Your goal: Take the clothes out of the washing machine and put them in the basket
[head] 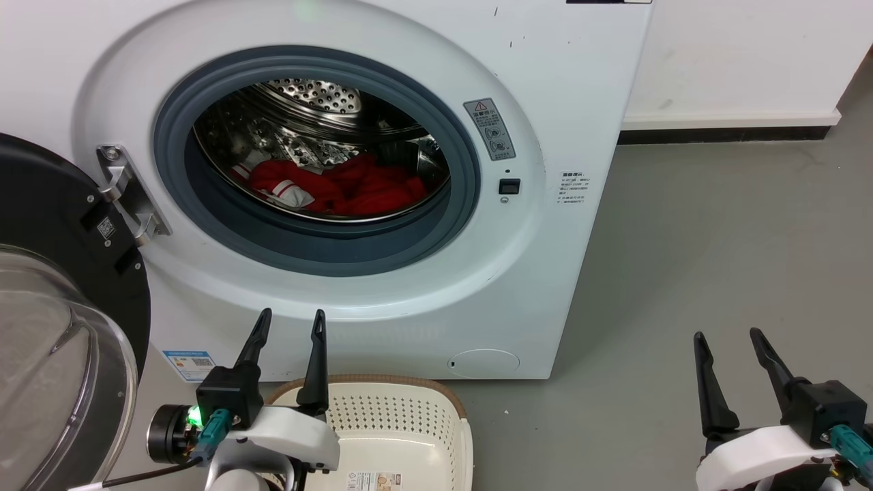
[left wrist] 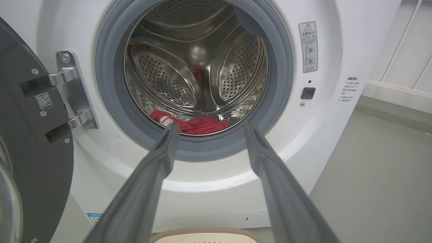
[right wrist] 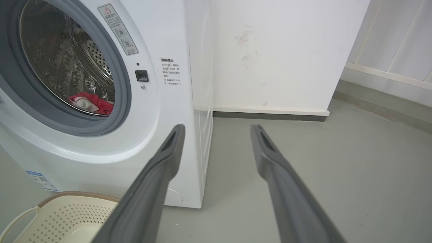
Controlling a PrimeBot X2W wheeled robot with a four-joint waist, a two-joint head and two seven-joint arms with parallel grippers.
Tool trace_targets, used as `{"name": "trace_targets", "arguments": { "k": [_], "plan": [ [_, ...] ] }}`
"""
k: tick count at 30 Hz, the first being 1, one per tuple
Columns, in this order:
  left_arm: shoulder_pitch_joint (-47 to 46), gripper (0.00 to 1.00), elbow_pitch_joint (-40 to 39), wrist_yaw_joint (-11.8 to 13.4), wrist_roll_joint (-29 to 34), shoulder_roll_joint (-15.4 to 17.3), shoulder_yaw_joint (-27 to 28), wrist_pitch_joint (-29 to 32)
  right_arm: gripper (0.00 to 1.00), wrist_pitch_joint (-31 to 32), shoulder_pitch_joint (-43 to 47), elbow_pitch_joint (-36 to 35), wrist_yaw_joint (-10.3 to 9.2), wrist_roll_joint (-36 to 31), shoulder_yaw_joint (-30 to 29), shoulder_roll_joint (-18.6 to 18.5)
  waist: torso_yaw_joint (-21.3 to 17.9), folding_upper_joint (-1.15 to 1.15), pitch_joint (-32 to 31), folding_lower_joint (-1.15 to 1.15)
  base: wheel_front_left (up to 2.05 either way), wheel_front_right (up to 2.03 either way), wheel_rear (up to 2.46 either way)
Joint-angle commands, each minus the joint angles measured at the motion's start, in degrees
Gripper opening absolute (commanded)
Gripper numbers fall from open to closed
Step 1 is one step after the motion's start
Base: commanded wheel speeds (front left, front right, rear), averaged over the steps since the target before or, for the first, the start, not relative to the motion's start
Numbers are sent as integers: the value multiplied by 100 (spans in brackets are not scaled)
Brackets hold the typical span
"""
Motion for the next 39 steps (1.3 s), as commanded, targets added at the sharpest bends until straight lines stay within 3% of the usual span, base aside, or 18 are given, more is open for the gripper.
{"name": "trace_targets", "arguments": {
  "k": [1,12,29,39],
  "plan": [
    [-64,100,14,25,108,26,-4,-47,100,-48,48,-36,-2,-91,9,-24,1,0,-2,0,0,0,0],
    [-70,100,128,51,445,-5,-35,-163,100,-116,87,-23,-2,-434,19,-25,14,0,10,0,0,0,0],
    [-172,100,304,28,342,-27,76,-156,100,-114,18,13,-2,-325,62,-24,-1,0,77,0,0,0,0],
    [-1114,100,720,-63,254,168,208,-136,100,-133,-373,-136,-3,-307,150,-23,-292,0,845,0,0,0,0]
  ]
}}
